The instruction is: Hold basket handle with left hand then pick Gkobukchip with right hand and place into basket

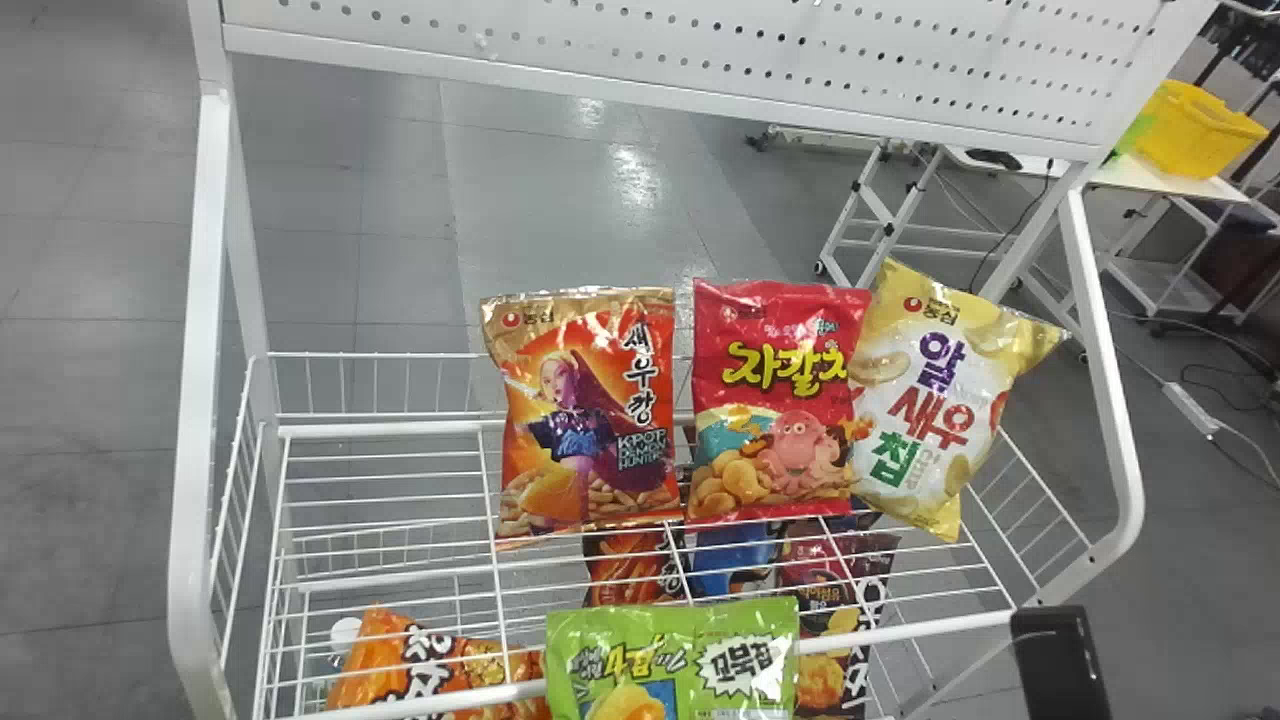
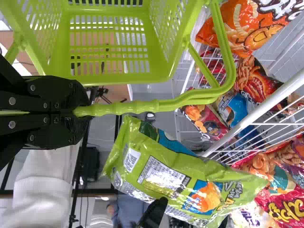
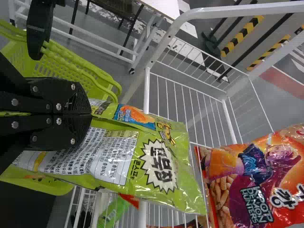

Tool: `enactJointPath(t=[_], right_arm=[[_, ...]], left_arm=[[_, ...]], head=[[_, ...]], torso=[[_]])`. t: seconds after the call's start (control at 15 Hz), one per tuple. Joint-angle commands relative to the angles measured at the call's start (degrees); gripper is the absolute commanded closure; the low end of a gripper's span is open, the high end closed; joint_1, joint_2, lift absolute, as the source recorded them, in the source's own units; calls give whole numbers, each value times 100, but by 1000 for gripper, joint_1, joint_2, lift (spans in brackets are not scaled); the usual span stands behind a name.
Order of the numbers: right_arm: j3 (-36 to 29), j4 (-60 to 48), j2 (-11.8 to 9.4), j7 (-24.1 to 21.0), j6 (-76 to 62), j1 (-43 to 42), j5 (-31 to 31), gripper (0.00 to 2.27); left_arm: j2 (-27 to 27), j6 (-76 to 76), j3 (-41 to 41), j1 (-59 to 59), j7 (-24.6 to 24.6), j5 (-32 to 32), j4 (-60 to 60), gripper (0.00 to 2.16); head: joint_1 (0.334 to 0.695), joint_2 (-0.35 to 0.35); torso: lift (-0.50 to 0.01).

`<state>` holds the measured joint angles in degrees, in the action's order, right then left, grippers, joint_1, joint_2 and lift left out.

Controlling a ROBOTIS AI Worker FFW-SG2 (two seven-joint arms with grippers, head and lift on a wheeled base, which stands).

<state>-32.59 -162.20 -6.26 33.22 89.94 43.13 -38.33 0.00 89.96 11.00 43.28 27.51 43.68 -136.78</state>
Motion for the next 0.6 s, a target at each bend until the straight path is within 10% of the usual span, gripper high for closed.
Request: enactJointPath(t=[0.0,0.53], right_arm=[[394,277,-95,0,14,46,361,2219],[2565,980,-508,-202,14,108,1882,2219]], left_arm=[[-15,7,33,49,26,9,-50,1733],[-15,7,51,102,26,35,-182,1733]], head=[[695,-350],[695,-350]], torso=[[-32],[-32]])
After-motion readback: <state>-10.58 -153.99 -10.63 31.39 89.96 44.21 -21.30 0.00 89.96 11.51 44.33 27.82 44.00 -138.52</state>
